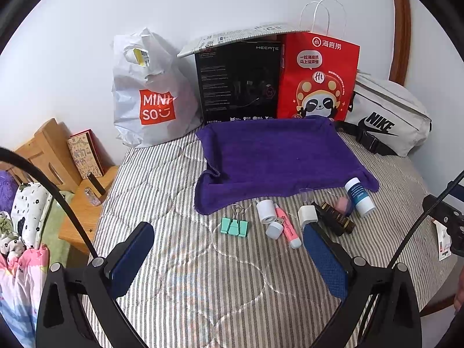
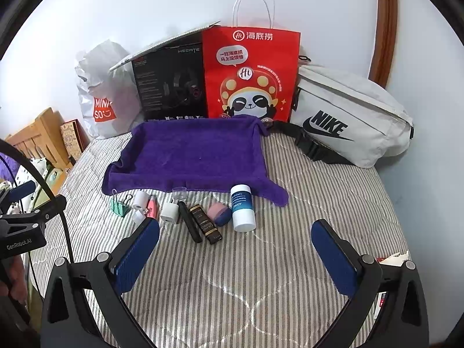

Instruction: Organize rigid objects

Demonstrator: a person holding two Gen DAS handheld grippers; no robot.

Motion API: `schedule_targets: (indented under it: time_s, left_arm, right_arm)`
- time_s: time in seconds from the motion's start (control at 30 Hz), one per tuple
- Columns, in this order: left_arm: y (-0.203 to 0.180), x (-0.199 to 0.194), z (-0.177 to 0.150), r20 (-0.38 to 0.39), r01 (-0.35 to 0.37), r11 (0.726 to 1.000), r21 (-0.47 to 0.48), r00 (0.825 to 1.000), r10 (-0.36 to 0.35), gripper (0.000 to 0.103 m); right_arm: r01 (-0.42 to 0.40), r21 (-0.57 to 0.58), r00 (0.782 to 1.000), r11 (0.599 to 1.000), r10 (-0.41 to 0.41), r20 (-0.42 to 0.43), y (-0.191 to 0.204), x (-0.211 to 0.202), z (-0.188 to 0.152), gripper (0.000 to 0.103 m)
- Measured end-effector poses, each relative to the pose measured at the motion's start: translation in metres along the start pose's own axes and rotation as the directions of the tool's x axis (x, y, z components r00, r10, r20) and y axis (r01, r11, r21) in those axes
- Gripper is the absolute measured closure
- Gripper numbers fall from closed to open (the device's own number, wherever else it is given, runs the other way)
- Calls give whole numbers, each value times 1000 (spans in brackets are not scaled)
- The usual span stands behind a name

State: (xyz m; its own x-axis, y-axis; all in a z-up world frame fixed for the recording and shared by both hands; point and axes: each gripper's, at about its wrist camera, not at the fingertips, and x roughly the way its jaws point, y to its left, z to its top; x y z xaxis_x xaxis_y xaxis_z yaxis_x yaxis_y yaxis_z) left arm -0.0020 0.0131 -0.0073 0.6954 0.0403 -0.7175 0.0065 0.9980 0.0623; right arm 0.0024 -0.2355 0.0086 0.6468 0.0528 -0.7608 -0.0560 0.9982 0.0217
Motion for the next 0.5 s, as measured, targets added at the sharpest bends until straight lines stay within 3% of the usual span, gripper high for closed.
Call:
schedule_targets:
  time_s: [0.5]
  left_arm:
    - [-3, -2, 1, 1, 26, 1000, 9, 1000, -26, 0]
  right_arm:
    - [-1, 2, 1000, 1000, 1, -1, 0, 0, -1, 0]
